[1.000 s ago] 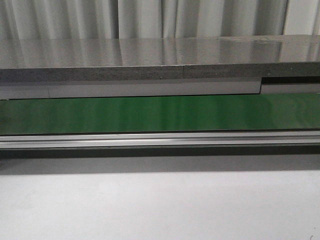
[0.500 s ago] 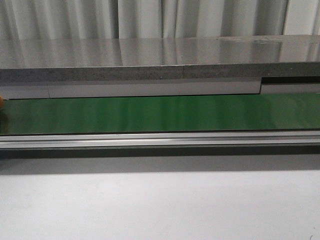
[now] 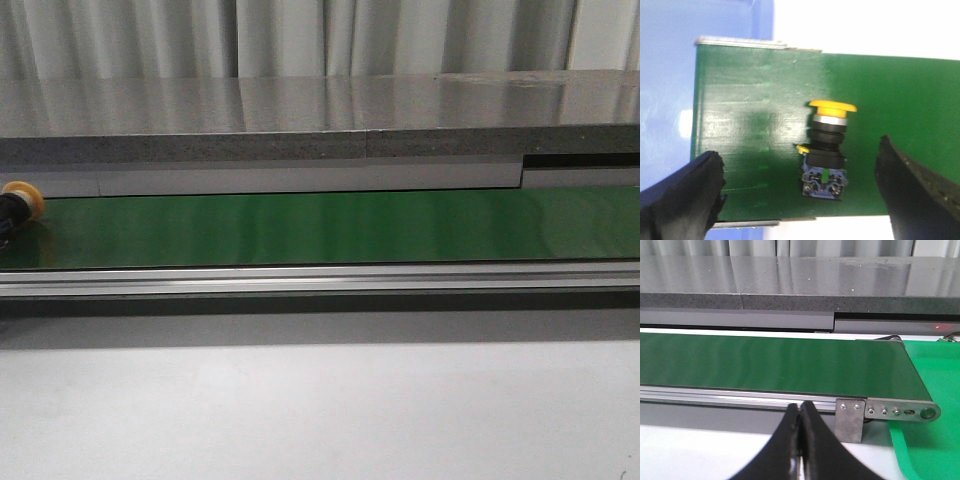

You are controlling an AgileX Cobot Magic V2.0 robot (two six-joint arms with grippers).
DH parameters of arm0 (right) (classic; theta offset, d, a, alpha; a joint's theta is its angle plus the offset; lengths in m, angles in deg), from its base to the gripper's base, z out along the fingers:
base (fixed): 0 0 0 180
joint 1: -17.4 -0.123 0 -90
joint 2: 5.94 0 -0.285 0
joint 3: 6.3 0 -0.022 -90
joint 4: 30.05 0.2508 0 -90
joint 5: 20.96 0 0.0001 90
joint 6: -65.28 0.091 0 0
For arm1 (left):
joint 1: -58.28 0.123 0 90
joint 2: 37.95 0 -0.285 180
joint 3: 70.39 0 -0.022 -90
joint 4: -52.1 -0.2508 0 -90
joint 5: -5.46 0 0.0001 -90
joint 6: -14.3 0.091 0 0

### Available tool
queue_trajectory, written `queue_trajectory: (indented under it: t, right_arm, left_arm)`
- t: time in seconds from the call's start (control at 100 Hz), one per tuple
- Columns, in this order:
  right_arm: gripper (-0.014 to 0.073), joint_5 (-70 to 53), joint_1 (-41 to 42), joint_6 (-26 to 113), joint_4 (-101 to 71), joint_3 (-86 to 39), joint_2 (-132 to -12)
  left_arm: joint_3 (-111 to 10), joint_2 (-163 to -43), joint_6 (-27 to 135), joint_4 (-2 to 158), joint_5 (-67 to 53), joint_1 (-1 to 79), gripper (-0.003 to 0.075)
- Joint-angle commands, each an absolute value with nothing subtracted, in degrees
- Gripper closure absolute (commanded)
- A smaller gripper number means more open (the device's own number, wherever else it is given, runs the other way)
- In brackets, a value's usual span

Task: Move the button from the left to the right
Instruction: 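Lift the button and place it on the conveyor belt's near end, then release the button and retract the left gripper as the belt carries it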

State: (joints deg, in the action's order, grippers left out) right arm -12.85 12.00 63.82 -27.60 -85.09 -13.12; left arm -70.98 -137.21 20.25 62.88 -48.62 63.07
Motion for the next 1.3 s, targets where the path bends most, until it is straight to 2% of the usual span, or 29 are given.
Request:
queue_trajectory:
  t: [0.0,0.45,0.88,1.07,1.29]
  right_arm:
    - [0.066,-17.4,12.3,63.6,-28.3,-84.3,-12.1]
    - [0.066,-17.4,12.3,63.6,-28.3,-84.3,-12.1]
    - [0.066,-17.4,12.3,63.6,-28.3,-84.3,-12.1]
    - [0.066,-17.4,12.3,63.6,-28.3,-84.3,-12.1]
    - [0.066,-17.4,12.3,63.6,-28.3,-84.3,-12.1]
  left_arm:
    - [-69.7,-130.2,21.3,64.5,-43.9,61.4,0.0126]
    - [-42.5,-98.3,21.4,64.5,-18.8,57.5,0.0136]
    - [-14.5,-66.7,22.2,64.4,-4.1,57.3,0.0136]
    - [-10.3,-59.8,22.2,64.4,-3.4,57.3,0.0136]
    - [-10.1,-59.0,22.2,64.4,-3.4,57.3,0.0136]
